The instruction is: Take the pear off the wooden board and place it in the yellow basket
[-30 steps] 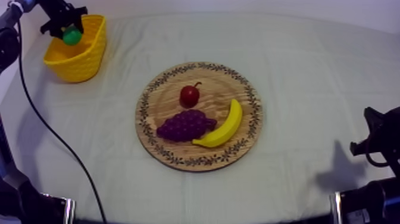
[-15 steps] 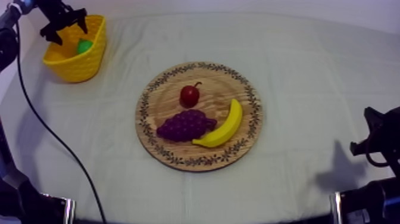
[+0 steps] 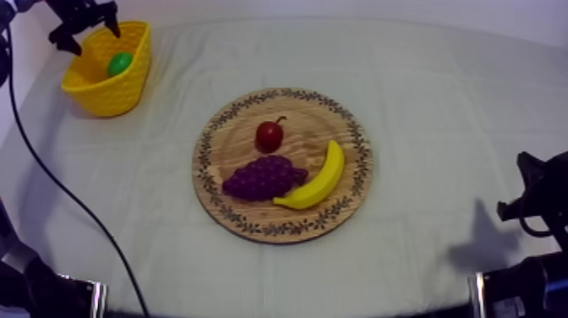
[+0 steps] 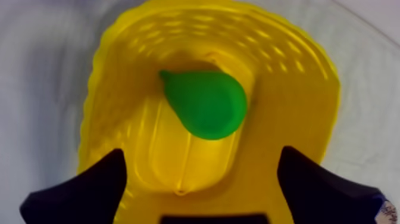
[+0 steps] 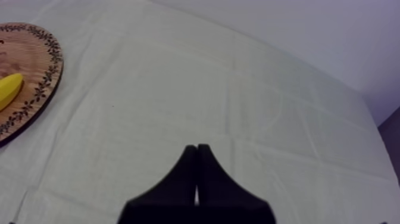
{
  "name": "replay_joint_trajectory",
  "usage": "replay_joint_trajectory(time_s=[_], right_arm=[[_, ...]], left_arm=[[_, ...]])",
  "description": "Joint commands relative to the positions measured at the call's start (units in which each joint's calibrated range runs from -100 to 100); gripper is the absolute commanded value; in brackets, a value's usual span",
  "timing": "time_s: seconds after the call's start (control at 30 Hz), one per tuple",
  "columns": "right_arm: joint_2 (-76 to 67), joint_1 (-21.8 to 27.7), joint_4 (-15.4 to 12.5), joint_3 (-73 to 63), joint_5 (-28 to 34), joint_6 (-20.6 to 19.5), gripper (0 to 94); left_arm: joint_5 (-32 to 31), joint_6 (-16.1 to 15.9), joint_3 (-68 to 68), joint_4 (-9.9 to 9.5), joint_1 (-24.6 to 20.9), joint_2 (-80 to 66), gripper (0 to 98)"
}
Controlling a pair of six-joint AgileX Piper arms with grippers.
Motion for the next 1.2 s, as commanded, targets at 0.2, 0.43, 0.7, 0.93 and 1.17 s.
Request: replay_joint_trajectory(time_s=[0.2, 0.43, 0.7, 0.93, 1.17], right_arm=[[0.00, 0.00, 0.00, -0.02, 0.07, 0.01, 0.4], [0.00, 0.00, 0.00, -0.02, 0.07, 0.01, 0.4], [0.00, 0.00, 0.00, -0.02, 0.07, 0.01, 0.4], [0.00, 0.00, 0.00, -0.02, 0.07, 0.01, 0.4], [0.00, 0.00, 0.00, -0.02, 0.07, 0.01, 0.4]], left_arm=[[0.01, -0.24, 4.85, 0.78, 0.21, -8.37, 95.5], [0.01, -0.60, 9.53, 1.32, -0.16, -15.67, 95.4], [0.01, -1.13, 16.46, 1.36, -0.14, -22.10, 90.0], [-0.57, -1.45, 24.58, 1.18, 0.18, -28.74, 73.3], [-1.64, -1.29, 33.65, 1.03, 0.14, -36.89, 60.7]])
